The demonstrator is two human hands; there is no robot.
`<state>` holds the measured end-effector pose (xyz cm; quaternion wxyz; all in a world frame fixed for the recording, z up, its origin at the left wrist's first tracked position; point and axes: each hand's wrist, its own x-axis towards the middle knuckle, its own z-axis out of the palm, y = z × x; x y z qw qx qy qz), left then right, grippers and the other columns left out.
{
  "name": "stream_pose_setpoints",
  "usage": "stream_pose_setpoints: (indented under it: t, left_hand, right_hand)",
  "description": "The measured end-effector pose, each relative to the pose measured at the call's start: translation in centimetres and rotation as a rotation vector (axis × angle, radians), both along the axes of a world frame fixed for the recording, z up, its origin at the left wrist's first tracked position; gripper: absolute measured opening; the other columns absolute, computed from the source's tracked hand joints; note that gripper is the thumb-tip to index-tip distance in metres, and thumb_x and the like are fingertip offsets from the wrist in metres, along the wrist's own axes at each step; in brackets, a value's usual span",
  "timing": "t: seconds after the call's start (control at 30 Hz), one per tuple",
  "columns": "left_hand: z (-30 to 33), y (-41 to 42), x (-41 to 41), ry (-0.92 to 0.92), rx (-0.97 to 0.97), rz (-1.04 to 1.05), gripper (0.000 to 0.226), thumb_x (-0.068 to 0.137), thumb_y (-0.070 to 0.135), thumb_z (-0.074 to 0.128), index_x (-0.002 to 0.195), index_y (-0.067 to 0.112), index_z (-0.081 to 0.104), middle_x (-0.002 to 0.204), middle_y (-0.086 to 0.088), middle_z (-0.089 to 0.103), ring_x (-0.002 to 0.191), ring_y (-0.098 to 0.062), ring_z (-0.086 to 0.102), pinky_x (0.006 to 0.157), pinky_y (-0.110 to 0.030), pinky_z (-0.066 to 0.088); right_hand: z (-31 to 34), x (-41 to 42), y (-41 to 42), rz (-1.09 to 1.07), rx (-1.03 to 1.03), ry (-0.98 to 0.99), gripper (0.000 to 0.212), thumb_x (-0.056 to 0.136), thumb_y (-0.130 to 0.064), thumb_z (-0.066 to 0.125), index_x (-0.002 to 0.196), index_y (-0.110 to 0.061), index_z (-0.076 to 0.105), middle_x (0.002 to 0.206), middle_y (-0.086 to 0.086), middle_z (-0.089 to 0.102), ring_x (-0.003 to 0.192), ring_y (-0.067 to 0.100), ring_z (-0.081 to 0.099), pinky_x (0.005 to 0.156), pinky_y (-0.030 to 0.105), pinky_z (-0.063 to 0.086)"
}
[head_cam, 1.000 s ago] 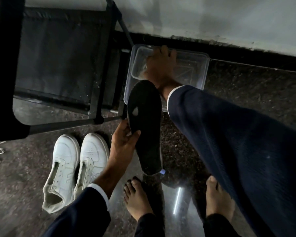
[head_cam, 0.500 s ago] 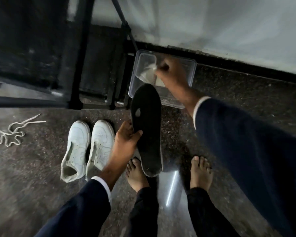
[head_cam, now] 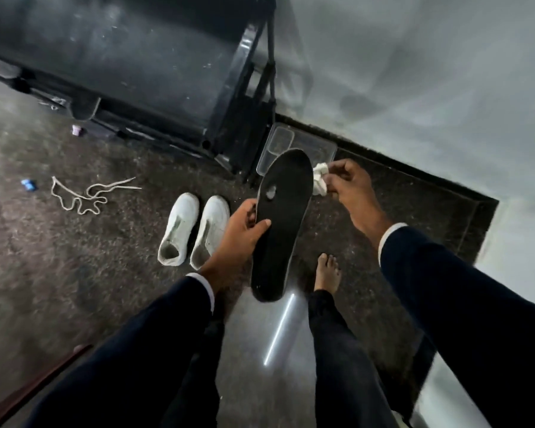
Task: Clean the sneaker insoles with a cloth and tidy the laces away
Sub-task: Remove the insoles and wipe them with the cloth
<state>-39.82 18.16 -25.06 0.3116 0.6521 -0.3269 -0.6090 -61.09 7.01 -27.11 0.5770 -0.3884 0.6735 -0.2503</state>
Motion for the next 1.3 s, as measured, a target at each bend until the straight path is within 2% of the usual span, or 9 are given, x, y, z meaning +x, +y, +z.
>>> stream_pose_setpoints:
  t: [0.07, 0.17, 0.47, 0.57, 0.67, 0.8, 0.9, 1.13, 1.3]
  left_hand:
    - [1.1, 0.9, 1.9, -0.004, -0.005, 0.004, 0.02, 0.095, 0.007, 0.065, 0.112, 0.015, 0.058, 0.102, -0.003, 0.07, 0.097, -0.014, 0.067, 0.089, -0.033, 0.054]
    - [2.1, 2.7, 5.9, -0.009, -0.042, 0.002, 0.034, 0.088, 0.031, 0.071, 0.118, 0.017, 0.063, 0.107, -0.001, 0.074, 0.103, -0.018, 0.07, 0.094, -0.043, 0.057]
    - [3.6, 6.2, 19.2, -0.011, -0.049, -0.093, 0.017, 0.096, 0.017, 0.065, 0.108, 0.029, 0.065, 0.097, 0.021, 0.074, 0.099, -0.009, 0.07, 0.091, -0.04, 0.058]
    - [4.2, 6.4, 21.5, -0.053, -0.059, -0.121, 0.021, 0.099, 0.012, 0.062, 0.104, 0.033, 0.064, 0.097, 0.016, 0.074, 0.093, -0.004, 0.069, 0.084, -0.03, 0.055]
    - [4.3, 6.9, 23.0, -0.069, -0.072, -0.114, 0.016, 0.098, 0.015, 0.062, 0.113, 0.022, 0.065, 0.106, 0.0, 0.073, 0.1, -0.018, 0.069, 0.089, -0.042, 0.057]
    - [4.1, 7.9, 24.5, -0.029, -0.079, -0.071, 0.024, 0.09, 0.028, 0.064, 0.114, 0.024, 0.066, 0.112, -0.002, 0.074, 0.106, -0.023, 0.069, 0.095, -0.047, 0.056]
    - [2.5, 8.7, 25.8, -0.012, -0.076, -0.059, 0.024, 0.094, 0.021, 0.063, 0.118, 0.021, 0.066, 0.114, -0.001, 0.074, 0.108, -0.02, 0.069, 0.093, -0.038, 0.056]
    - [-5.3, 10.3, 31.8, 0.027, -0.005, -0.103, 0.025, 0.101, 0.003, 0.055, 0.122, 0.014, 0.064, 0.109, 0.001, 0.074, 0.1, -0.014, 0.071, 0.084, -0.03, 0.057]
    - [-10.1, 9.8, 35.7, 0.089, 0.006, -0.067, 0.027, 0.102, 0.003, 0.054, 0.127, 0.008, 0.06, 0.116, -0.007, 0.073, 0.103, -0.016, 0.071, 0.084, -0.028, 0.058]
  right_hand:
    - [2.2, 1.8, 1.5, -0.014, 0.028, -0.045, 0.016, 0.098, 0.001, 0.055, 0.1, -0.013, 0.064, 0.089, 0.004, 0.069, 0.069, 0.008, 0.068, 0.059, 0.024, 0.059]
    - [4.2, 5.2, 4.4, -0.058, 0.106, -0.105, 0.016, 0.103, -0.003, 0.049, 0.105, -0.009, 0.064, 0.087, 0.009, 0.071, 0.063, 0.015, 0.071, 0.056, 0.028, 0.06]
    - [5.3, 18.0, 11.9, -0.181, 0.034, -0.216, 0.026, 0.095, -0.009, 0.069, 0.119, 0.0, 0.067, 0.098, 0.006, 0.073, 0.082, 0.009, 0.071, 0.069, 0.023, 0.058]
    - [4.5, 20.6, 13.8, -0.184, 0.033, -0.26, 0.019, 0.092, -0.005, 0.07, 0.111, -0.006, 0.071, 0.09, 0.001, 0.077, 0.08, 0.01, 0.073, 0.071, 0.024, 0.06]
    - [4.0, 22.0, 15.4, -0.251, 0.032, -0.308, 0.012, 0.095, -0.003, 0.066, 0.102, -0.011, 0.072, 0.086, -0.001, 0.077, 0.081, 0.012, 0.072, 0.074, 0.027, 0.06]
    - [3.2, 23.5, 17.6, -0.33, 0.026, -0.357, 0.011, 0.097, -0.01, 0.065, 0.107, -0.008, 0.07, 0.101, 0.013, 0.074, 0.091, 0.022, 0.07, 0.077, 0.031, 0.06]
    - [1.7, 25.3, 19.0, -0.37, 0.018, -0.397, 0.021, 0.097, -0.013, 0.066, 0.114, 0.001, 0.066, 0.112, 0.024, 0.072, 0.09, 0.026, 0.071, 0.073, 0.03, 0.06]
    - [-4.6, 32.9, 21.1, -0.471, -0.002, -0.423, 0.005, 0.097, -0.012, 0.065, 0.094, -0.011, 0.068, 0.091, 0.009, 0.074, 0.081, 0.023, 0.073, 0.068, 0.029, 0.059]
    - [-9.3, 37.8, 21.2, -0.521, -0.065, -0.394, 0.009, 0.094, -0.005, 0.067, 0.1, -0.011, 0.068, 0.089, 0.011, 0.069, 0.078, 0.019, 0.068, 0.068, 0.029, 0.057]
